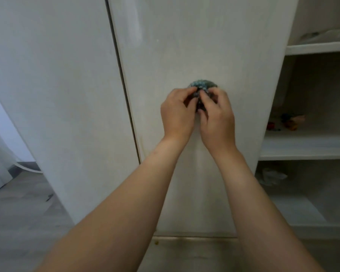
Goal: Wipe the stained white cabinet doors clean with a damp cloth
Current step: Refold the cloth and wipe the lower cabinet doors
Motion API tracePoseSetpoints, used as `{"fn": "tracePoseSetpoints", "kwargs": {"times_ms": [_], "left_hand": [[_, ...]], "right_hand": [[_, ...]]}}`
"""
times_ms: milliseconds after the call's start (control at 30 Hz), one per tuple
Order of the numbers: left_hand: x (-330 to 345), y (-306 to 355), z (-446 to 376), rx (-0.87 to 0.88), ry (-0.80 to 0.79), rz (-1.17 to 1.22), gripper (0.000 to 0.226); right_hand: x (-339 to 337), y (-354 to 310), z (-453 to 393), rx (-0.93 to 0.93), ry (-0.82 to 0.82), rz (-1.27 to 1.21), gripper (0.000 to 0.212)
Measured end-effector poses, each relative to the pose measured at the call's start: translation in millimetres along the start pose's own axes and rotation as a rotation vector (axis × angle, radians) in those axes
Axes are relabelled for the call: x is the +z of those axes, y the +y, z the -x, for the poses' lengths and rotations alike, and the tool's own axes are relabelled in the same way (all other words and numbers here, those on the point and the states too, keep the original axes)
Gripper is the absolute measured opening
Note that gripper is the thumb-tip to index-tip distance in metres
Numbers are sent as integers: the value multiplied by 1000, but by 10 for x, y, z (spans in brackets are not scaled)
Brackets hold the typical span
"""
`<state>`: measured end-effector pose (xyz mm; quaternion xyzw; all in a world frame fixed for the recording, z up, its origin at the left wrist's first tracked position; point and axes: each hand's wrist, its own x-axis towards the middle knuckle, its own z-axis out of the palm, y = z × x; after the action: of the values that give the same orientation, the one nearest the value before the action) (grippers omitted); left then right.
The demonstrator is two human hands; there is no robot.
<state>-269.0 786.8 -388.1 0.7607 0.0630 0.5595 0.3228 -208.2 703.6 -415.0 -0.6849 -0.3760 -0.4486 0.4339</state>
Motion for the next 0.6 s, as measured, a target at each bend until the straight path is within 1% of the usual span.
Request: {"fn": "tracePoseSetpoints", "kwargs": {"times_ms": [33, 100, 167, 233, 300, 367, 433, 500, 600], "left_hand": [[79, 19, -9, -11, 15, 31, 25], [203, -81, 229, -76, -6, 51, 20], [272, -199, 625, -183, -113, 37, 16], [328, -199, 847, -212, -172, -27, 15], [394, -74, 720, -125, -112, -88, 17], [474, 150, 417, -7, -42, -83, 21], [603, 366, 118, 59, -25, -50, 23], [772, 537, 37, 66, -47, -24, 23], [1007, 533, 346, 40, -158, -4, 19]], "right_hand": [[-27, 29, -39, 14, 16, -6, 37], [-19, 105, 130, 62, 83, -13, 26], [20, 176, 524, 124, 151, -1, 17], [-17, 245, 802, 129, 129, 30, 18], [-132, 343, 629, 90, 81, 11, 22], [-311, 371, 231, 70, 77, 15, 27], [-493, 390, -116, 101, 91, 50, 32], [-617, 472, -252, 142, 111, 84, 38], [-673, 744, 45, 247, 207, 73, 30]]}}
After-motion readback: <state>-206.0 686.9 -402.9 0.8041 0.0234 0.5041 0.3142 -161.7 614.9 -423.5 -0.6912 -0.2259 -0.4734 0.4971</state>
